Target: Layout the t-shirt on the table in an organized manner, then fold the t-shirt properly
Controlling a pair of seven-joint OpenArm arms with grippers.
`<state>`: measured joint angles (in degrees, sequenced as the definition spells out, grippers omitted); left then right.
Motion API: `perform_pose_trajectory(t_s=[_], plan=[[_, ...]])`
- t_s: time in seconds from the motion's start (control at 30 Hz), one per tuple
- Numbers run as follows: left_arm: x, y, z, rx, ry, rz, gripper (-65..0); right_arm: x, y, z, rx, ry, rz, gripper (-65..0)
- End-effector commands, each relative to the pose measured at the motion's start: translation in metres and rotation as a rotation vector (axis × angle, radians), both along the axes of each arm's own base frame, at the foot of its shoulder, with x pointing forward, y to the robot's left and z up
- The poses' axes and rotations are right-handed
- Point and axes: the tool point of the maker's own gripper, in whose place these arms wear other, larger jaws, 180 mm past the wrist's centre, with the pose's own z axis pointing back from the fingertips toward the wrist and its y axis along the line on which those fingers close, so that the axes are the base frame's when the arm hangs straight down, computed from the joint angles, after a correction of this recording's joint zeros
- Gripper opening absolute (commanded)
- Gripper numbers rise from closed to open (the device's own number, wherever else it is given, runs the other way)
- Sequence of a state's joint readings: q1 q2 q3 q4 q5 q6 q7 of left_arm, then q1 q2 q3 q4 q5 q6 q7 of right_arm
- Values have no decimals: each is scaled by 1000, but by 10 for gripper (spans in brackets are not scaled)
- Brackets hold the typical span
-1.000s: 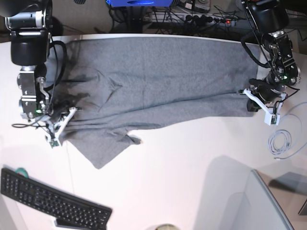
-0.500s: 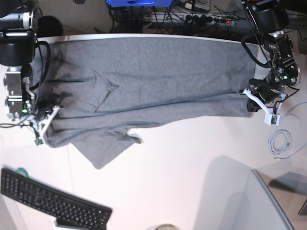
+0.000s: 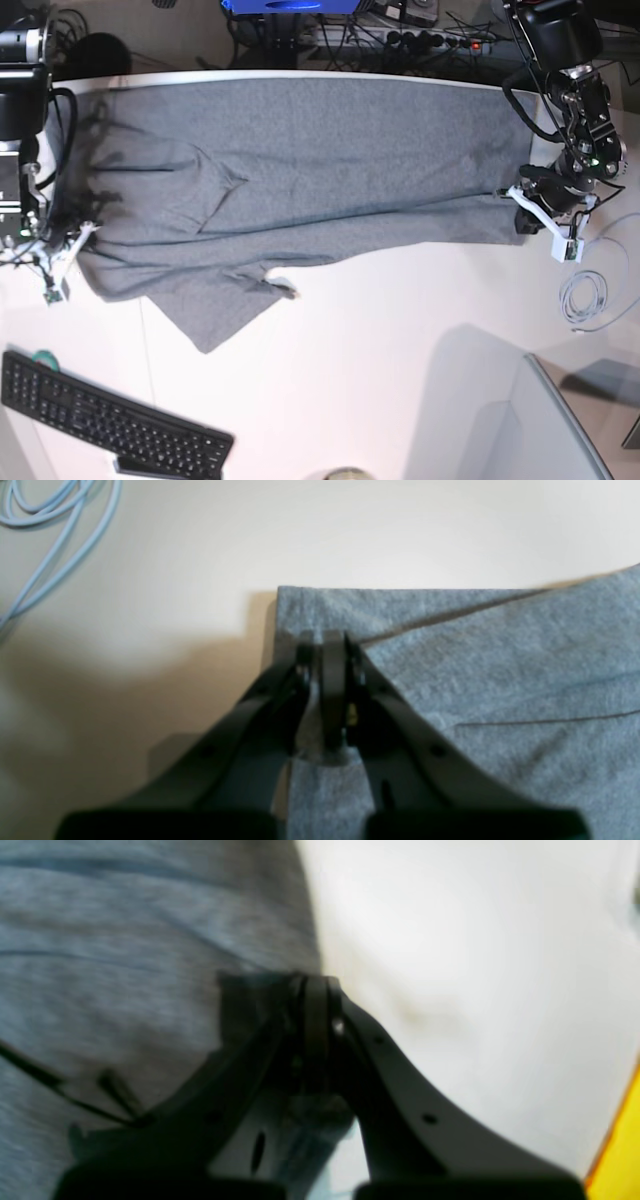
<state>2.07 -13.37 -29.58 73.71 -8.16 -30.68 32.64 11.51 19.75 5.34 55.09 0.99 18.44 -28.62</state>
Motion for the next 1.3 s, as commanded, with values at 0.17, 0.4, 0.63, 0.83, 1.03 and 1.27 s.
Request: perform_pose_trajectory(t_s=[0.17, 0.4, 0.63, 0.83, 1.03, 1.27], plan=[[13, 6, 16, 16, -55, -4, -650, 27, -27, 26, -132, -114, 60, -650], [14, 4, 17, 13, -57, -7, -650, 38, -6, 49, -198, -176, 133, -650], [14, 5, 17, 14, -59, -7, -650, 66, 35, 60, -121, -234, 135, -650], [13, 4, 16, 11, -55, -7, -650, 112, 37, 56, -39, -202, 85, -527], [12, 5, 16, 8, -57, -2, -650, 129, 53, 50, 31, -194, 78, -380], [12, 6, 16, 10, -57, -2, -650, 123, 56, 35, 56, -150, 69, -380]])
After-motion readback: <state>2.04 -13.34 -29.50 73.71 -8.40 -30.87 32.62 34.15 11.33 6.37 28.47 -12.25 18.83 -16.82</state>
